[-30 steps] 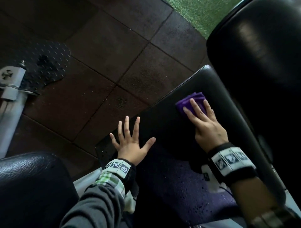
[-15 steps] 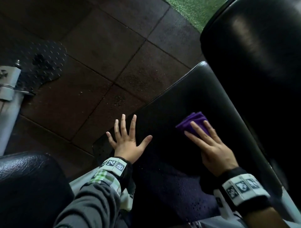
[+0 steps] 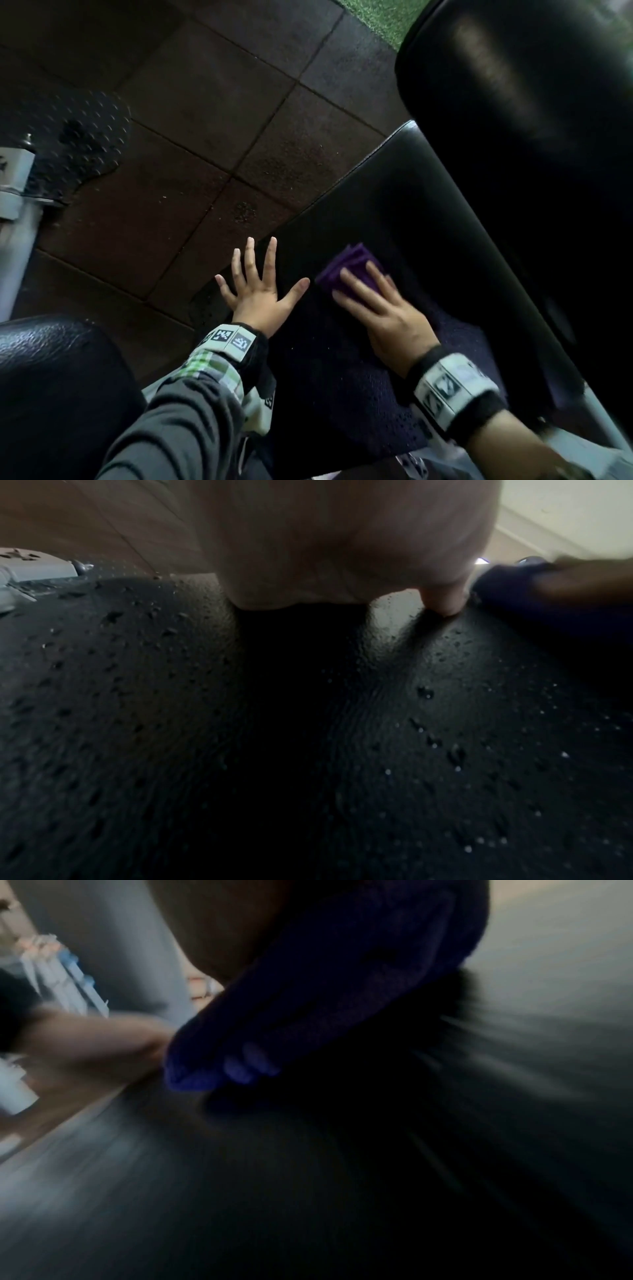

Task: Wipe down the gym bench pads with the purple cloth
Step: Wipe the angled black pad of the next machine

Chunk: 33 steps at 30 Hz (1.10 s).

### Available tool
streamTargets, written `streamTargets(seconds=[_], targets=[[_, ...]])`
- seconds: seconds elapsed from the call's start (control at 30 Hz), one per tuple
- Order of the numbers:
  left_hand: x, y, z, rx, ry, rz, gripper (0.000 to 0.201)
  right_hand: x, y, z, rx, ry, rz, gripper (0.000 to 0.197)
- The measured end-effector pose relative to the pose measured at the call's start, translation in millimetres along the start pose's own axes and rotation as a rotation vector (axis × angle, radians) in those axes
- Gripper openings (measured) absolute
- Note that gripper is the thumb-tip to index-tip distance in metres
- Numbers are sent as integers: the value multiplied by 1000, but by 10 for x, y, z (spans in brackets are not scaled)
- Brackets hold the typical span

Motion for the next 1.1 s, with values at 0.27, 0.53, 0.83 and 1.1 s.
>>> streamTargets(seconds=[0.27,0.53,0.83,1.1], targets=[[-13,12,-1,-1,8,-11,93,690,-464,-545,43,185,-19,68],[2,6,0,22,6,-1,96,374,-184,287,87,215,-35,60],[19,-3,-1,12,-6,0,94,364,-296,-732,-22,55,-73,71],[13,-9,-2,28,-1,8,94,678,-393,170,140,301,-39,60]])
Point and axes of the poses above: each hand's wrist, its own z-axis towards the middle knuckle, its own y-axis out of the palm, x = y × z, the point moved 9 cm from there along z, towards the middle knuckle, and after that the axes turned 5 degrees about x, right-handed, at the moved point
